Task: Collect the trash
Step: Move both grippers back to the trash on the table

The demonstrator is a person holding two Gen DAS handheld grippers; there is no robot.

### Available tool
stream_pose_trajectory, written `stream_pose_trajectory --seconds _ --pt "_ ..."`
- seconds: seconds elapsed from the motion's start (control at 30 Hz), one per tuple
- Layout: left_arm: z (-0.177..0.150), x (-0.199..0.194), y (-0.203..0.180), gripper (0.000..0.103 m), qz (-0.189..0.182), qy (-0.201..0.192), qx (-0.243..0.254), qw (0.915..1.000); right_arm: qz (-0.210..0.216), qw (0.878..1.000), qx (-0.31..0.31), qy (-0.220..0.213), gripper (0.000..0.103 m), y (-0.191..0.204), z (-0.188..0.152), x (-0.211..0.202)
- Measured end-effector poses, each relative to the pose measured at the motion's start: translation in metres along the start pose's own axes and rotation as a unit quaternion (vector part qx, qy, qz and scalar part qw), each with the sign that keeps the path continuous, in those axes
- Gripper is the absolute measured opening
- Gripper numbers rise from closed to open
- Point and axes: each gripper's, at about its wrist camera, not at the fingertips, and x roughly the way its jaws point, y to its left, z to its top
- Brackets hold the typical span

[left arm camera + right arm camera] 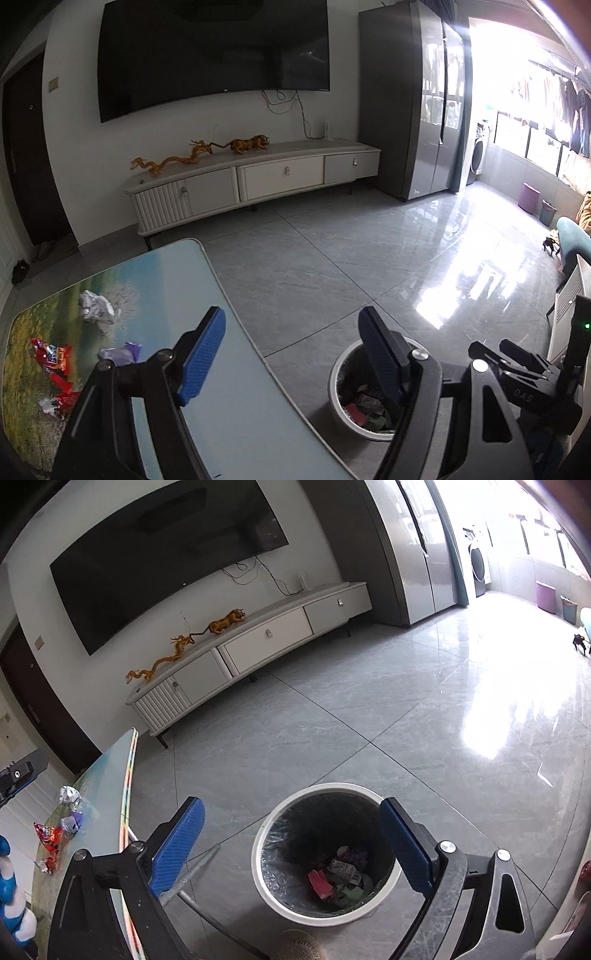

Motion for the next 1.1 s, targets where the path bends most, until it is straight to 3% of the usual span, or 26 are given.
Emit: stream_pose_trajectory --seconds 0.07,0.2,0.47,0.57,0.87,1.1 --pt "-0.003 -0.013 0.012 0.073 0.015 -0.010 -0.004 0.9998 0.005 1.000 -0.009 -0.011 0.102 0.010 0.004 -0.007" --pt "-0.007 -0.037 0.034 0.073 0.034 -0.027 -0.017 0.9989 0.021 0.999 -0.023 -0.030 0.103 0.031 0.007 -0.021" --pt "-0.022 -0.082 0.082 0.074 0.049 -0.058 -0.051 0.9958 0.044 0.995 -0.066 -0.066 0.103 0.079 0.008 -0.052" --pt "-0.032 -0.097 0.103 0.079 0.050 -0.069 -0.070 0.9939 0.048 0.992 -0.086 -0.076 0.103 0.100 0.009 -0.063" --pt "-0.071 -0.130 0.179 0.079 0.057 -0.093 -0.141 0.9840 0.056 0.981 -0.169 -0.079 0.103 0.180 0.000 -0.083" --pt "-0.112 -0.156 0.247 0.079 0.099 -0.091 -0.192 0.9721 0.071 0.973 -0.211 -0.064 0.103 0.239 -0.017 -0.076"
